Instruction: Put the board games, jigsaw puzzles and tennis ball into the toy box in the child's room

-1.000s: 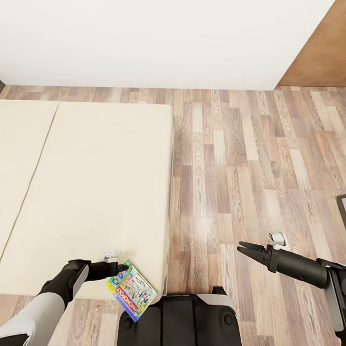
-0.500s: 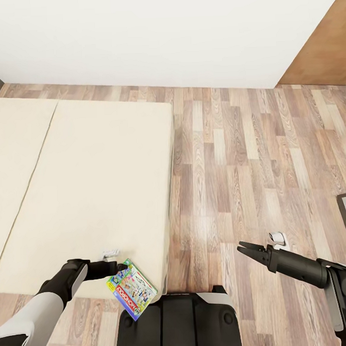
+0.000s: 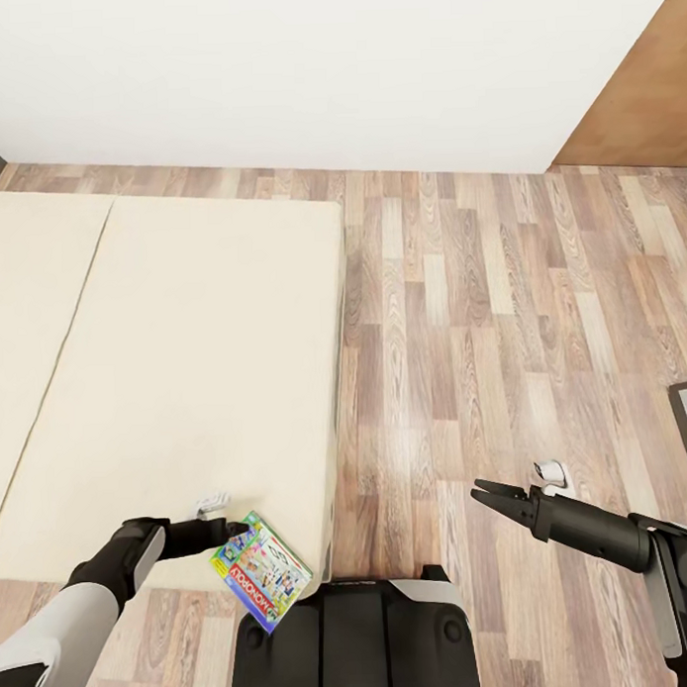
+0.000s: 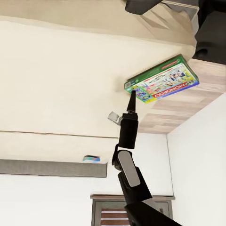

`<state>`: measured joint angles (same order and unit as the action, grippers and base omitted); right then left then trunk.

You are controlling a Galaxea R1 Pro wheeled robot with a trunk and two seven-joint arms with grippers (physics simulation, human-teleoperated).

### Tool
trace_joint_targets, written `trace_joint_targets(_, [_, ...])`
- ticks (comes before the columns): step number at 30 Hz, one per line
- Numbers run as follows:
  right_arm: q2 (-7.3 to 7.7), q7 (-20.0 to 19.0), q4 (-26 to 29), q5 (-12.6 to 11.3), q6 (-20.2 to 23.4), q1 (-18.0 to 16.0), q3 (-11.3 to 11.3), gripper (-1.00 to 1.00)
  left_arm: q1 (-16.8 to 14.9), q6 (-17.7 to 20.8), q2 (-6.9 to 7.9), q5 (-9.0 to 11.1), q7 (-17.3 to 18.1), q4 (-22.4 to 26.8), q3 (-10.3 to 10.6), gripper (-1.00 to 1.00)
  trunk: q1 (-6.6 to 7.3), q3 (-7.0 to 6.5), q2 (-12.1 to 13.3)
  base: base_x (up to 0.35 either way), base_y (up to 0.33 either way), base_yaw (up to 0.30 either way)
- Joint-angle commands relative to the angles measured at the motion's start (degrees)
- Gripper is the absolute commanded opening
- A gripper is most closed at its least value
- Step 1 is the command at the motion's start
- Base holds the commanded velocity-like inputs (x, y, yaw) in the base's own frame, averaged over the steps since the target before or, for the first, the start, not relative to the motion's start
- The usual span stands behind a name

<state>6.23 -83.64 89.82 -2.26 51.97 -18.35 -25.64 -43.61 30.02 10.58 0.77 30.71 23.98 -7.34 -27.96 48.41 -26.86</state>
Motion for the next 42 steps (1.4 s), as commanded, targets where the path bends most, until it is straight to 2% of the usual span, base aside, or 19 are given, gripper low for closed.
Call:
trace_joint_targets(1, [0.01, -0.1, 0.0, -0.1, 0.6, 0.0, 0.0, 1.0, 0.0, 0.4, 0.07, -0.4, 1.0, 0.0, -0.5, 1.0, -0.02, 0.06, -0.1, -0.038, 0.0, 0.0])
trace_joint_targets(12, [0.01, -0.1, 0.0, -0.1, 0.6, 0.0, -0.1, 1.0, 0.0, 0.5, 0.22, -0.5, 3.1, 0.0, -0.9, 1.0, -0.02, 0.06, -0.1, -0.013, 0.0, 0.0])
trace_joint_targets(42, [0.0, -0.1, 0.0, -0.1, 0.6, 0.0, 0.0, 1.0, 0.0, 0.5, 0.23, -0.5, 3.3, 0.0, -0.9, 1.0, -0.02, 0.02, -0.1, -0.018, 0.0, 0.0])
